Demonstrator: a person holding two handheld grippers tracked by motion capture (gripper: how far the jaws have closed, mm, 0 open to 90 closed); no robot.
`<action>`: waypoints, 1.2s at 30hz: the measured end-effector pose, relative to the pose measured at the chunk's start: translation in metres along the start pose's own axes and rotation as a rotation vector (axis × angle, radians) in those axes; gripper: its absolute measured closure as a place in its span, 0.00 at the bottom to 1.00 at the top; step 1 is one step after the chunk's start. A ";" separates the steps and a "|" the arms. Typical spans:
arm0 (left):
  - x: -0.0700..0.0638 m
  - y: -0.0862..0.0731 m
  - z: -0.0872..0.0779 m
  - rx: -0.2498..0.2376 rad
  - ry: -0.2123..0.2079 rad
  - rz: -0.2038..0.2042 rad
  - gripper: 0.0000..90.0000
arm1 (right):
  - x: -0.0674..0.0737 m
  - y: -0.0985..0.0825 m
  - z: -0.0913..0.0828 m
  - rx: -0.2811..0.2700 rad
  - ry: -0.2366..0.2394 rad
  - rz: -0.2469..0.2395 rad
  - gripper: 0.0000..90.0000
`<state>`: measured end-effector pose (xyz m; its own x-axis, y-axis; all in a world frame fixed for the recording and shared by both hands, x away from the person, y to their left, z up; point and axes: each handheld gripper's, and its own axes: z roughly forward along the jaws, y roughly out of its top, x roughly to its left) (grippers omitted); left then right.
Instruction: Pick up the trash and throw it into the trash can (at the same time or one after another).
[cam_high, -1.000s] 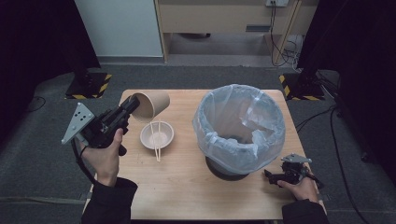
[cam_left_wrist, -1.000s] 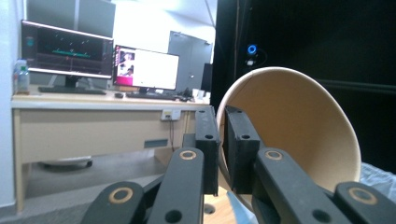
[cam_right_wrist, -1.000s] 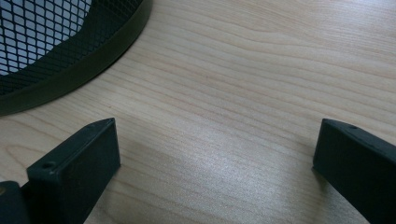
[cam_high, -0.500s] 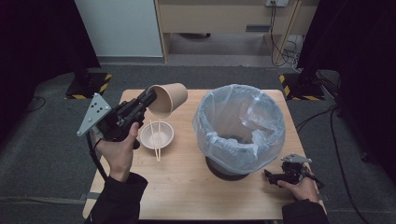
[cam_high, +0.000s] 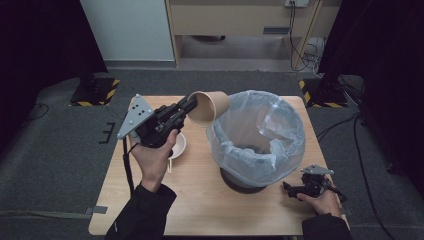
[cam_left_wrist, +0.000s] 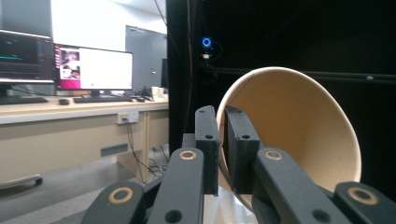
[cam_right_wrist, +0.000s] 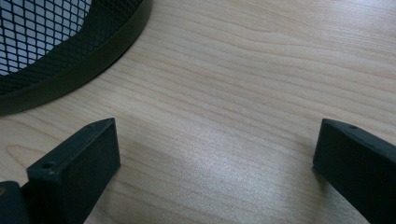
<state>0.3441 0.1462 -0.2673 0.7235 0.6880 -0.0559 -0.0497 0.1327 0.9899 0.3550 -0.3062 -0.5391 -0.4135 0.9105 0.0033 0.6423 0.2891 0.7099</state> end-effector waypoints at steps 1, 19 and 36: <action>-0.002 -0.001 0.003 0.003 -0.006 -0.001 0.94 | 0.000 0.000 0.000 0.000 0.000 0.000 0.01; -0.023 -0.024 0.049 0.087 -0.068 -0.019 0.94 | 0.000 0.000 0.000 0.000 0.000 0.000 0.01; -0.032 -0.042 0.078 0.175 -0.128 -0.005 0.79 | 0.000 0.000 0.000 -0.001 0.000 0.003 0.01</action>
<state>0.3771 0.0632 -0.2972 0.8053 0.5903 -0.0546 0.0661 0.0020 0.9978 0.3550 -0.3060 -0.5391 -0.4113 0.9115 0.0059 0.6431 0.2857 0.7105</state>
